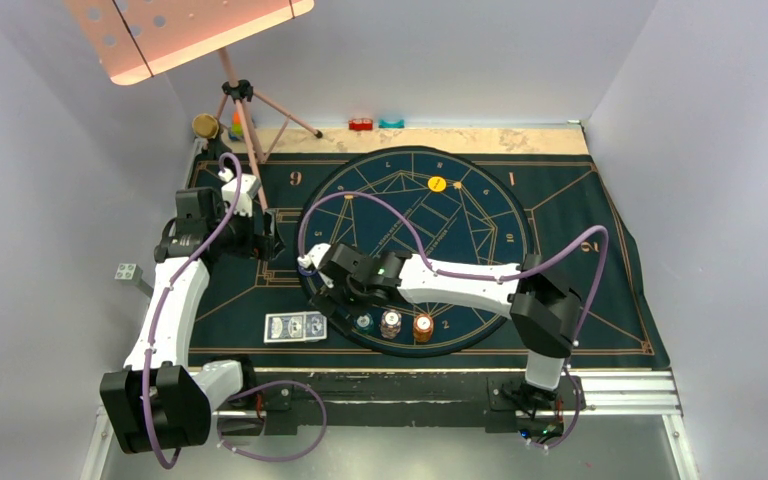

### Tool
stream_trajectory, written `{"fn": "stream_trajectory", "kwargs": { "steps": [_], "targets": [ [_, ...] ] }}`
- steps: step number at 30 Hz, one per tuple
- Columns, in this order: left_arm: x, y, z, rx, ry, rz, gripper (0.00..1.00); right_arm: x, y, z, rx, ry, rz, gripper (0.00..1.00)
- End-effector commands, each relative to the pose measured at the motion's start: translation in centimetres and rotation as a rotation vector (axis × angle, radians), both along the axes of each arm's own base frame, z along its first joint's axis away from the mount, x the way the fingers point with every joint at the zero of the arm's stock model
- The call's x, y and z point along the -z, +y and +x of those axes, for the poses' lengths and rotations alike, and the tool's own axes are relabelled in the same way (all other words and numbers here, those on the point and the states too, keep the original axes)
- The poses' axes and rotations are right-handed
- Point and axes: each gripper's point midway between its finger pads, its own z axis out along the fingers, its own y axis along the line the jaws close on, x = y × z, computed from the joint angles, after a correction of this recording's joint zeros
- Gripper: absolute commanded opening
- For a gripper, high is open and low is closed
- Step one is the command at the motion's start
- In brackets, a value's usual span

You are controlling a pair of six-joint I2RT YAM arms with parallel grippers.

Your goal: Distribute texas hold em gaming equipment

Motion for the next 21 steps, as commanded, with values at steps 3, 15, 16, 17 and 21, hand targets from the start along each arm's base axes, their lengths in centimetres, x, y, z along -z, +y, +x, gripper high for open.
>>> {"fn": "stream_trajectory", "kwargs": {
  "steps": [3,15,16,17,21],
  "targets": [
    [-1.4,0.0,0.7,0.006,-0.048,-0.009,1.00,1.0,-1.1,0.4,0.052,-0.029,-0.029,0.86],
    [-1.3,0.1,0.7,0.001,-0.047,-0.006,1.00,3.0,-2.5,-0.7,0.045,-0.002,-0.066,0.72],
    [-1.3,0.1,0.7,0.001,-0.047,-0.006,1.00,3.1,-2.5,-0.7,0.044,0.000,-0.067,0.71],
    [-1.3,0.1,0.7,0.001,-0.047,-0.005,1.00,3.3,-2.5,-0.8,0.044,0.004,-0.071,0.70],
    [-1.4,0.1,0.7,0.000,-0.048,-0.004,1.00,3.7,-2.3,-0.8,0.038,0.009,-0.070,0.67]
  ]
}}
